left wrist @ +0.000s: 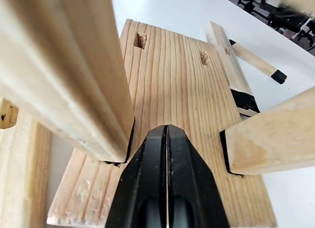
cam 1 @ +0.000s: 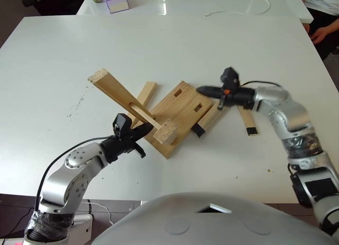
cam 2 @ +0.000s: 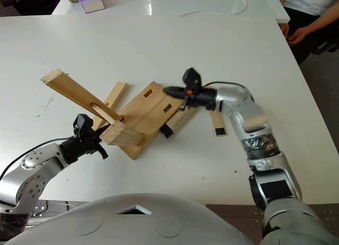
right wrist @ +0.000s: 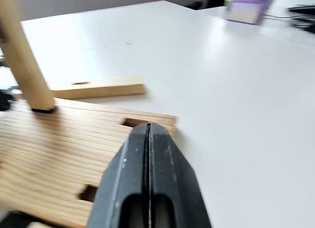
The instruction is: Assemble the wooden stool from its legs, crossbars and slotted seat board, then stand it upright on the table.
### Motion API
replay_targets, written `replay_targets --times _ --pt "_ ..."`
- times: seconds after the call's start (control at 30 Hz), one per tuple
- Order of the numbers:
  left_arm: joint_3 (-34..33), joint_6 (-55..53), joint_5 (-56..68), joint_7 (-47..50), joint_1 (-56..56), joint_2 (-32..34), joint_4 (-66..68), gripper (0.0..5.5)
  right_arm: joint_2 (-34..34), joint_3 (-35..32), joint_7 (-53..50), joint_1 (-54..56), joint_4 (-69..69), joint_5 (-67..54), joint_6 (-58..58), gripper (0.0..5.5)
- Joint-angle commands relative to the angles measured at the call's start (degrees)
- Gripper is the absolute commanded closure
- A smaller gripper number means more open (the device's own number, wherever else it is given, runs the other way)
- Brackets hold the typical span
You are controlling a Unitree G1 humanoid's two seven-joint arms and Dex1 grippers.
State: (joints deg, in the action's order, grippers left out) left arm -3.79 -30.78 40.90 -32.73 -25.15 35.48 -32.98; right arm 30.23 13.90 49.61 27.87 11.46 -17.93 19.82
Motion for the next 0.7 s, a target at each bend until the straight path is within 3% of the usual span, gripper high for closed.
replay_targets --times 0.03,0.1,0.23,0.47,0.7 --pt "-8.16 -3.96 9.79 -3.05 -5.27 2.62 -6.58 5.5 -2.85 3.28 -1.68 7.12 14.19 9.0 -6.65 5.48" --pt "-10.01 -5.69 9.98 -6.37 -8.97 6.13 -8.09 5.5 -4.17 4.47 -1.7 9.49 20.44 12.24 -8.76 5.48" --pt "-5.01 -5.15 1.81 -10.33 -11.58 10.8 -6.19 5.5 -7.02 5.89 0.2 13.13 28.94 15.95 -10.91 5.48" --pt "7.25 -7.13 -8.74 -0.59 -0.11 3.07 -0.43 5.5 -7.14 8.51 12.53 13.89 28.11 18.17 -10.73 5.48" --pt "7.86 -8.48 -13.11 4.61 5.36 -1.11 4.22 5.5 -4.0 9.15 18.61 8.98 19.64 17.74 -7.97 5.48"
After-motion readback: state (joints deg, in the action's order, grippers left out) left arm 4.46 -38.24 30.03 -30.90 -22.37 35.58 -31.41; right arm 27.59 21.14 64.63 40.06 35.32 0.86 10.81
